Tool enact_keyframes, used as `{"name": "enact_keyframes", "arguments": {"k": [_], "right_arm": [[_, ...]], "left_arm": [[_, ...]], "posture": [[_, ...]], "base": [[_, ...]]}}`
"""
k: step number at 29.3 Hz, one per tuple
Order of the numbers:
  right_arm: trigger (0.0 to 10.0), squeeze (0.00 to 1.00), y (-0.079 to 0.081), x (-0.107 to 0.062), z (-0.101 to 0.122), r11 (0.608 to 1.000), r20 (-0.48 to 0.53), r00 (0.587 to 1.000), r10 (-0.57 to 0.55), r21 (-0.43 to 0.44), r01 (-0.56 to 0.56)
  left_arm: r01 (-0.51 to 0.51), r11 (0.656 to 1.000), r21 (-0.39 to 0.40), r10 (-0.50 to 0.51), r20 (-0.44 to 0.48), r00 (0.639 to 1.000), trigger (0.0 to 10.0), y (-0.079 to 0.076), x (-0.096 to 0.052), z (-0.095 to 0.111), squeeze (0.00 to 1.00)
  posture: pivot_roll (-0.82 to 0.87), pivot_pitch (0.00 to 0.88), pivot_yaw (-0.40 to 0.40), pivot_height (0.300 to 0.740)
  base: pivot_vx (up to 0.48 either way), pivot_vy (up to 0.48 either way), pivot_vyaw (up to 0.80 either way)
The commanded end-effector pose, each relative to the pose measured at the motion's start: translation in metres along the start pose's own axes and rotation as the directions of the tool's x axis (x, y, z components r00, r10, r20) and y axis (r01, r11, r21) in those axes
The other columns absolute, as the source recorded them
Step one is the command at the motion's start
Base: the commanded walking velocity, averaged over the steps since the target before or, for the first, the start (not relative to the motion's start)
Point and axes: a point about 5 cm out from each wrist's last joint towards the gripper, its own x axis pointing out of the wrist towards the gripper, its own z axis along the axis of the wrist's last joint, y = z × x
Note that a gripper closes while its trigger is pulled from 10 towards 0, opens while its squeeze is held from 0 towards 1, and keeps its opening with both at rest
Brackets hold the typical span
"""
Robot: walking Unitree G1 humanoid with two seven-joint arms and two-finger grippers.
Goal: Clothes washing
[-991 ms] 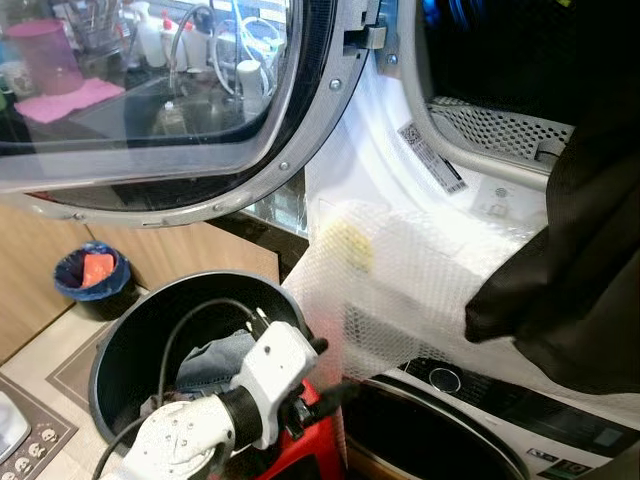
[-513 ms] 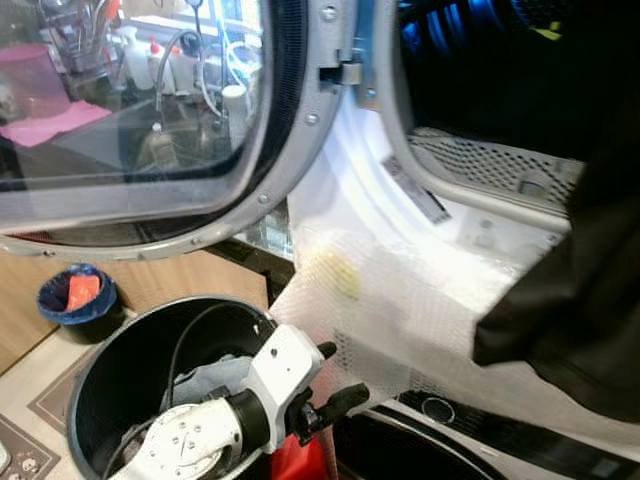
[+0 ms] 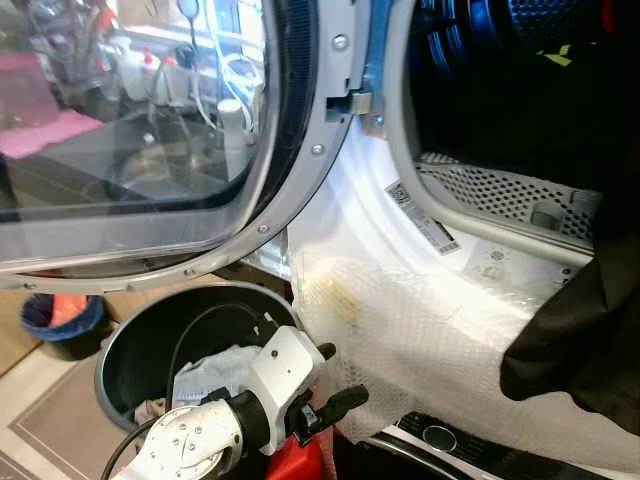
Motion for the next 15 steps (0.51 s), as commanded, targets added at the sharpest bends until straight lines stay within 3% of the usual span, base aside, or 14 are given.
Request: {"name": "enact_keyframes", "arguments": {"k": [1,9,15], "right_arm": [[10.0,0.00,0.000,0.003,0.018,1.000,0.038,0.999,0.004,-0.027,-0.003],[10.0,0.00,0.006,0.004,0.014,0.998,0.003,0.999,0.034,-0.045,-0.034],[10.0,0.00,0.027,0.006,-0.007,0.981,-0.168,0.976,0.141,-0.106,-0.160]], "left_arm": [[0.002,1.000,0.011,-0.002,0.007,1.000,10.0,-0.003,0.000,0.001,0.00],[0.004,1.000,0.019,-0.004,-0.004,1.000,10.0,-0.005,0.000,0.000,0.00],[0.037,0.998,0.044,-0.035,-0.033,0.999,10.0,-0.008,-0.001,-0.003,0.00]], "posture": [[0.07,0.072,-0.079,0.740],[0.08,0.071,-0.082,0.740],[0.07,0.073,-0.084,0.740]], "base": [[0.000,0.000,0.00],[0.000,0.000,0.00],[0.000,0.000,0.00]]}}
